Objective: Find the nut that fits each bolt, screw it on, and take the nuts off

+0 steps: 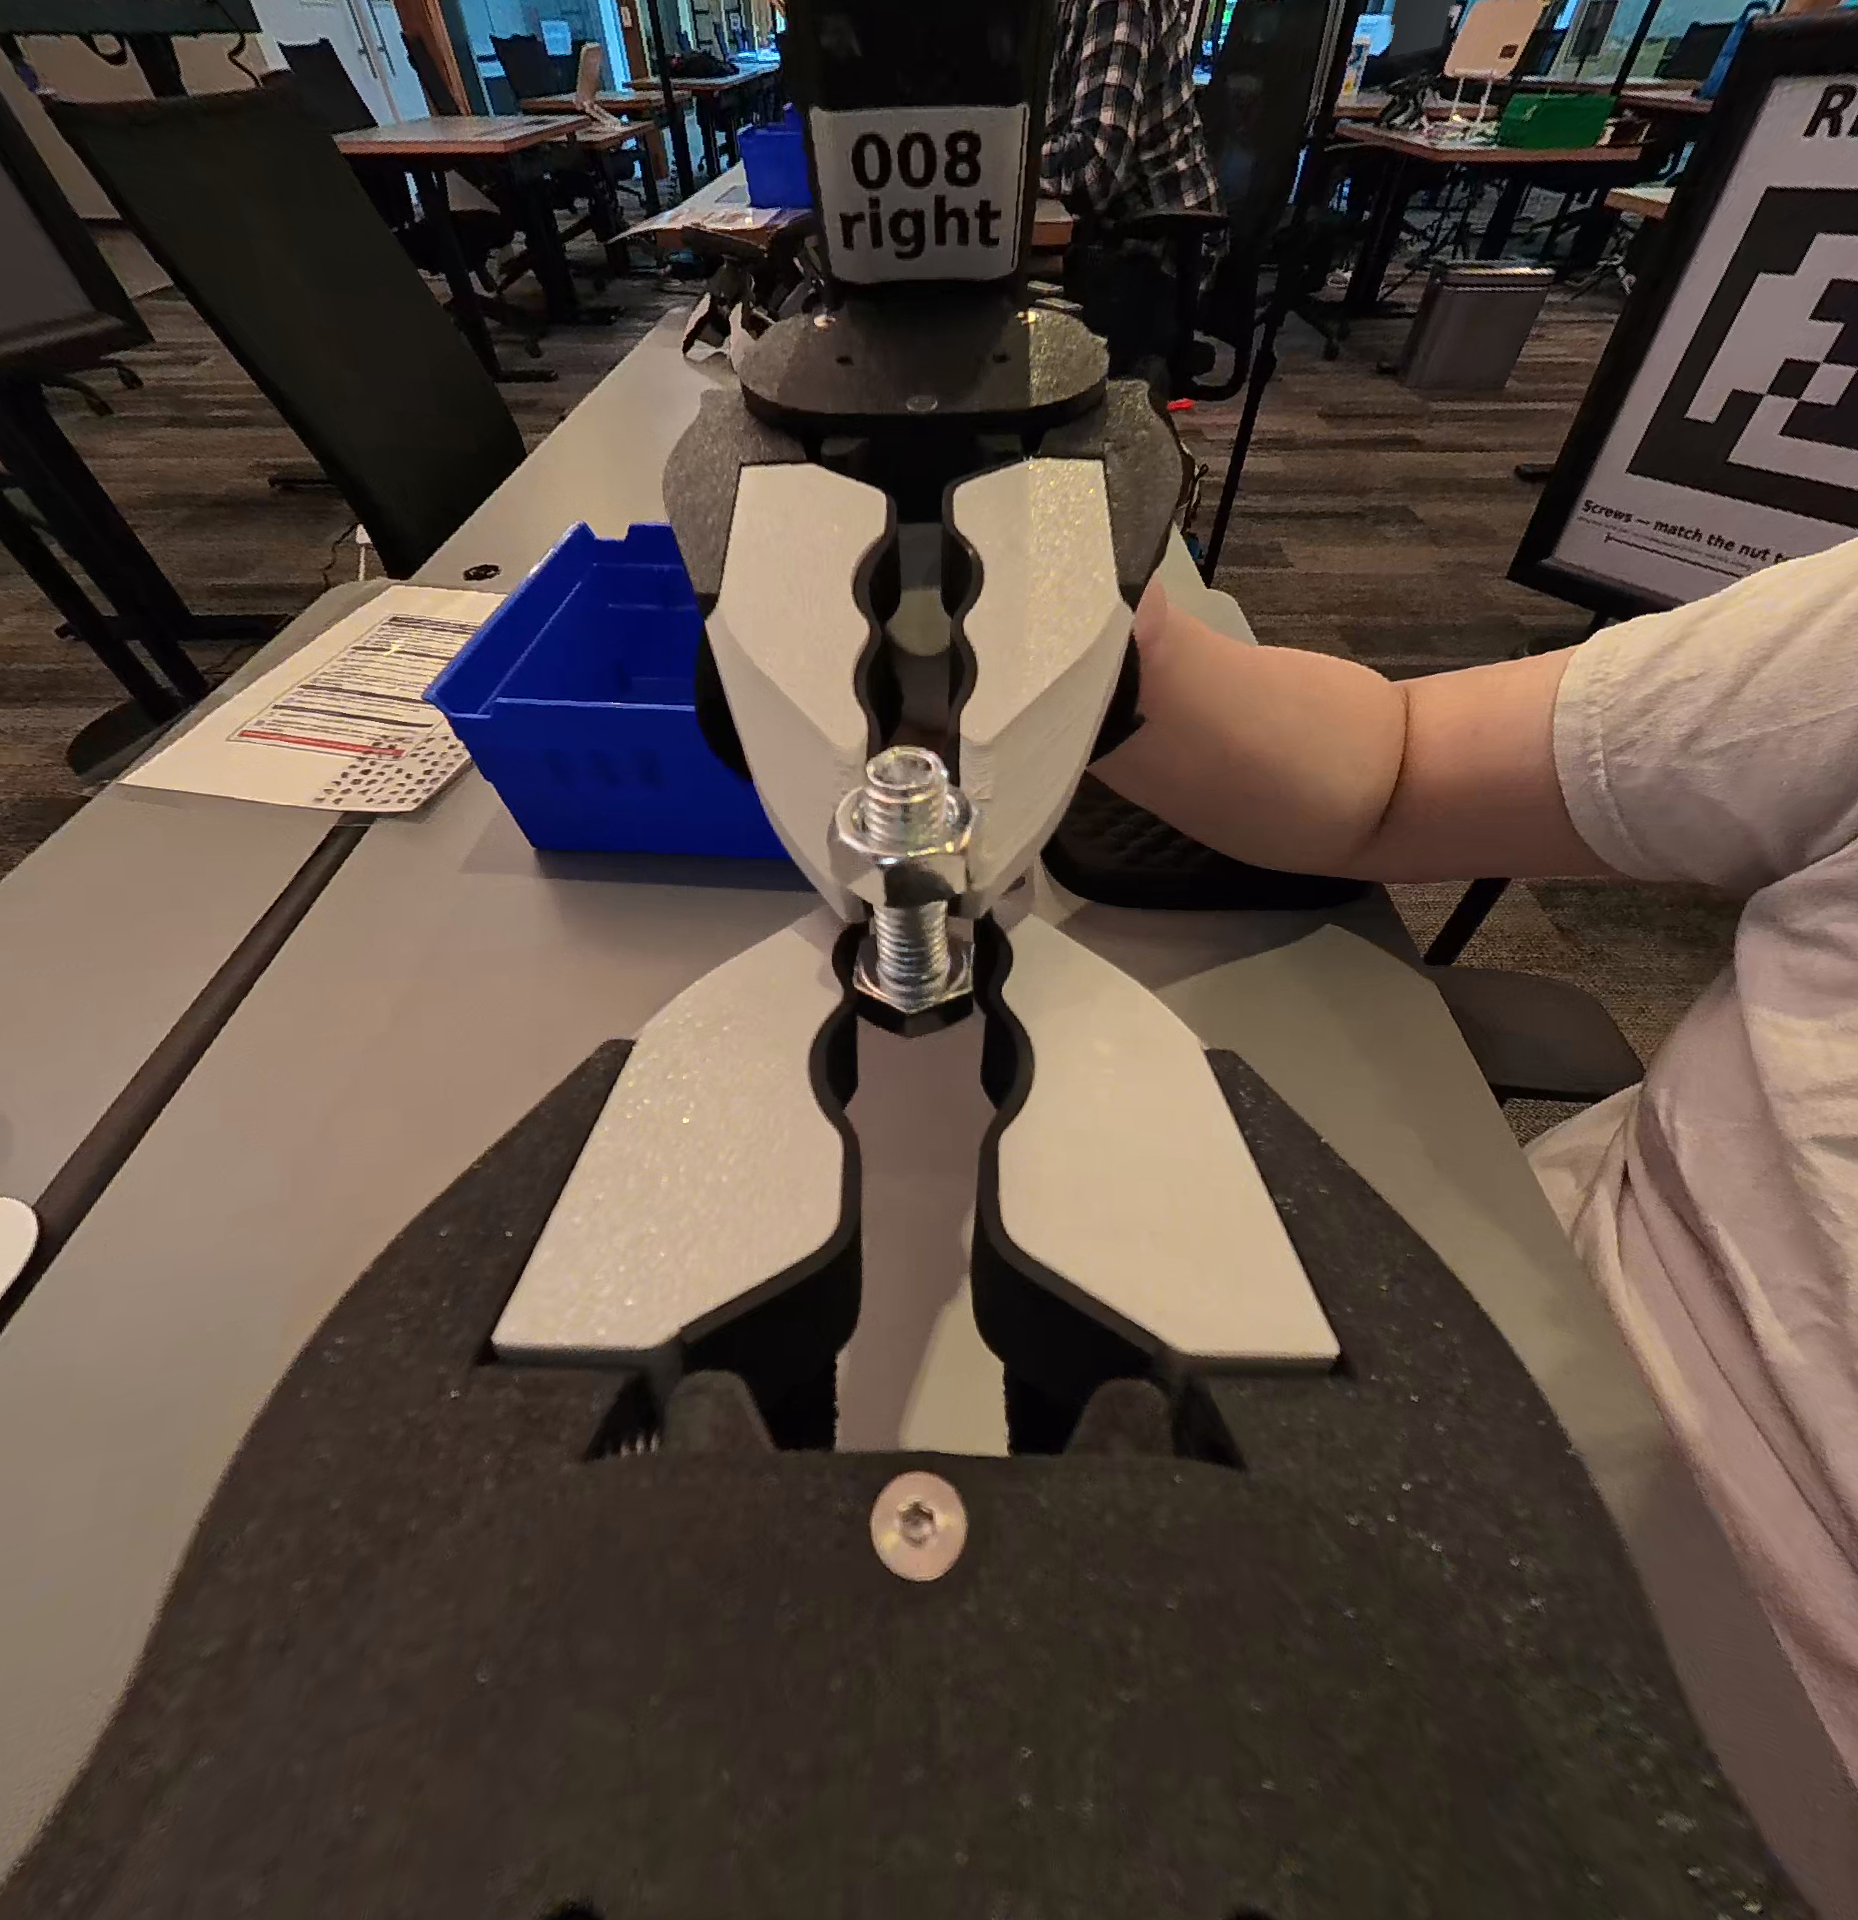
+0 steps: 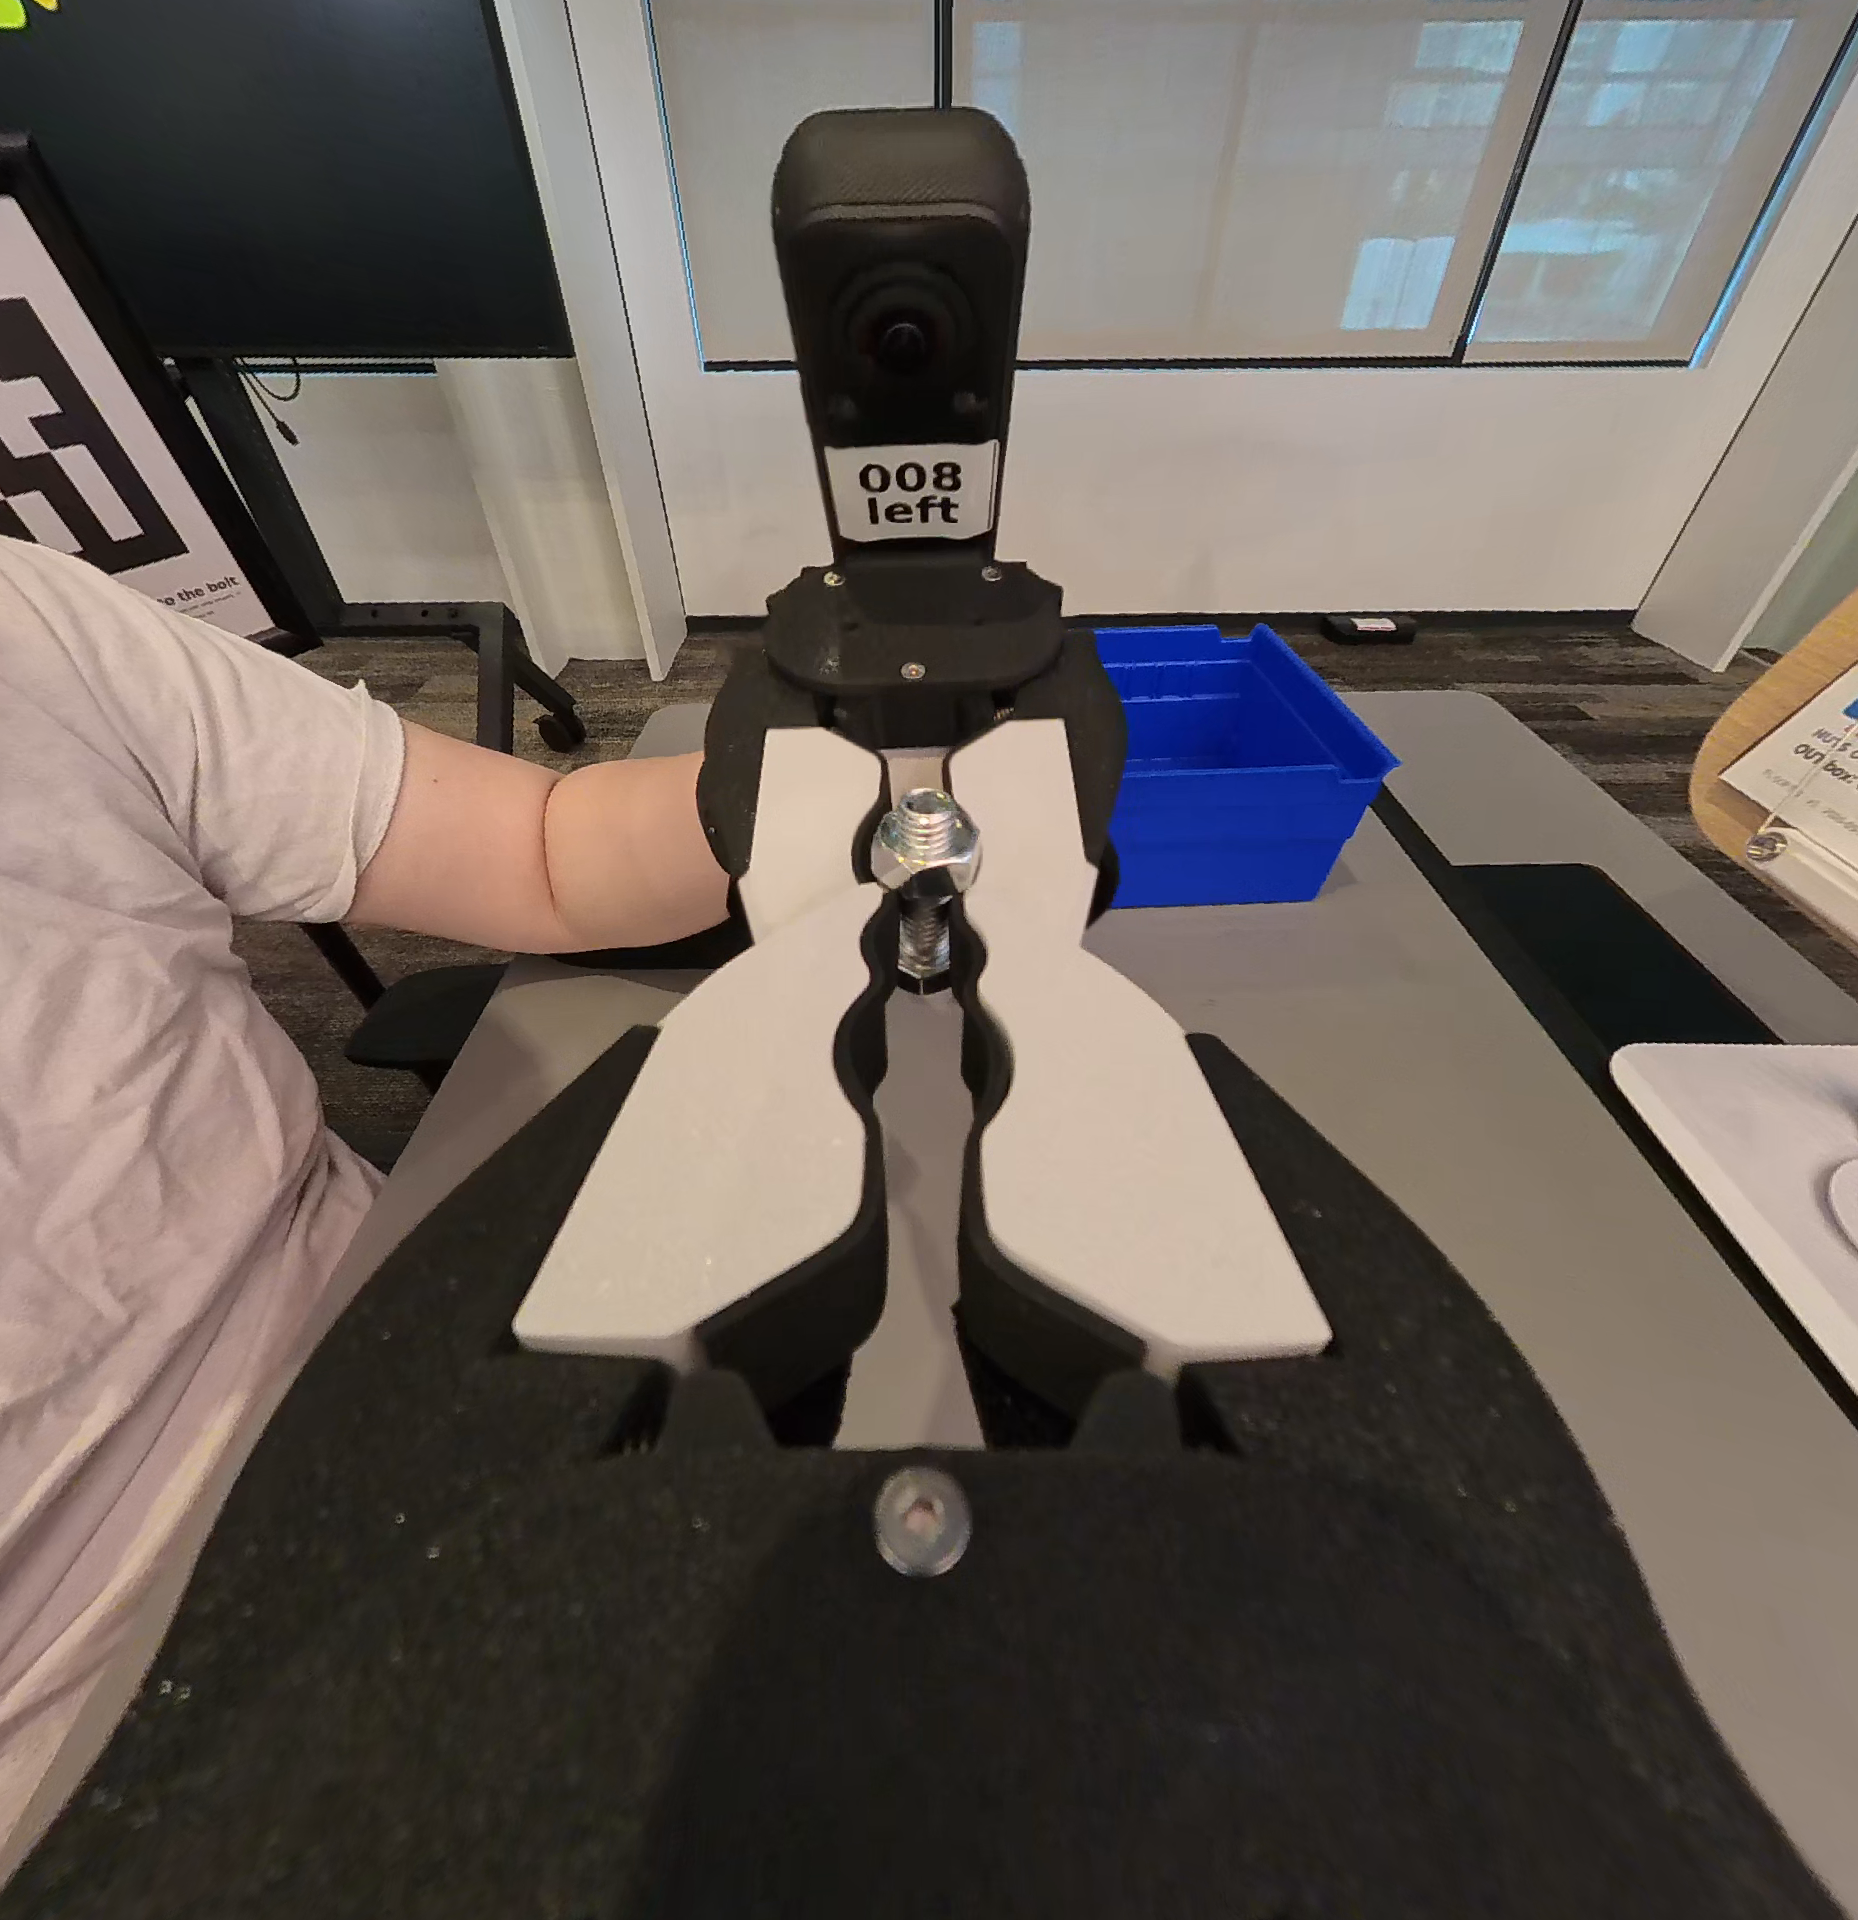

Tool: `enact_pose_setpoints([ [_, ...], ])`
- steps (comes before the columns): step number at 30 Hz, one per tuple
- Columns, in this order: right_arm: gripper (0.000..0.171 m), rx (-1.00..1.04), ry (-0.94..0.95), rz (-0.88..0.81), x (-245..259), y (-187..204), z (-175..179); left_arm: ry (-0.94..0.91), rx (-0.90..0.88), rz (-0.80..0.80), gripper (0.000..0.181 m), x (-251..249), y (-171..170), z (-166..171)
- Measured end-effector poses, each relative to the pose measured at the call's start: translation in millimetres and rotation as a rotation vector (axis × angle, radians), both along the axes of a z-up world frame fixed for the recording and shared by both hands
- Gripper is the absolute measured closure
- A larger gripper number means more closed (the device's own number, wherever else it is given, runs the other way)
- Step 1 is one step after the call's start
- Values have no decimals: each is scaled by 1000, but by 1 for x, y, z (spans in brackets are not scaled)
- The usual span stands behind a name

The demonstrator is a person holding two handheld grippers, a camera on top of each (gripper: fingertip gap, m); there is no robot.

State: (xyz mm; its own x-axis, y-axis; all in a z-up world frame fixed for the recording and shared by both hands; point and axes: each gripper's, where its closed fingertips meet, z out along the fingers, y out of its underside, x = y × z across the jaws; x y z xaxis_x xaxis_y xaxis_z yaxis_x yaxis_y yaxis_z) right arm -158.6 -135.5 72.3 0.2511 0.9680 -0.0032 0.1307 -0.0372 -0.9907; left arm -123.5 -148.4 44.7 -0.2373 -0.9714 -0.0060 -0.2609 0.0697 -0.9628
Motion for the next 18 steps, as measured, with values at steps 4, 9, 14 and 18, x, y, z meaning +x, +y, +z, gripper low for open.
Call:
enact_pose_setpoints([
  [4, 163, 1, 13, 0, 3, 1, 2, -8, 3, 9, 163, -2, 2, 3],
  [9, 163, 8, 12, 4, 3, 0, 2, -12, -9, 5, 164, -2, 3, 3],
  [14, 162, -5, 18, 20, 4, 0, 1, -10, 5, 12, 164, -1, 3, 1],
  [18, 156, -11, 30, 16, 3, 2, 0, -2, 6, 7, 164, 0, 2, -1],
])
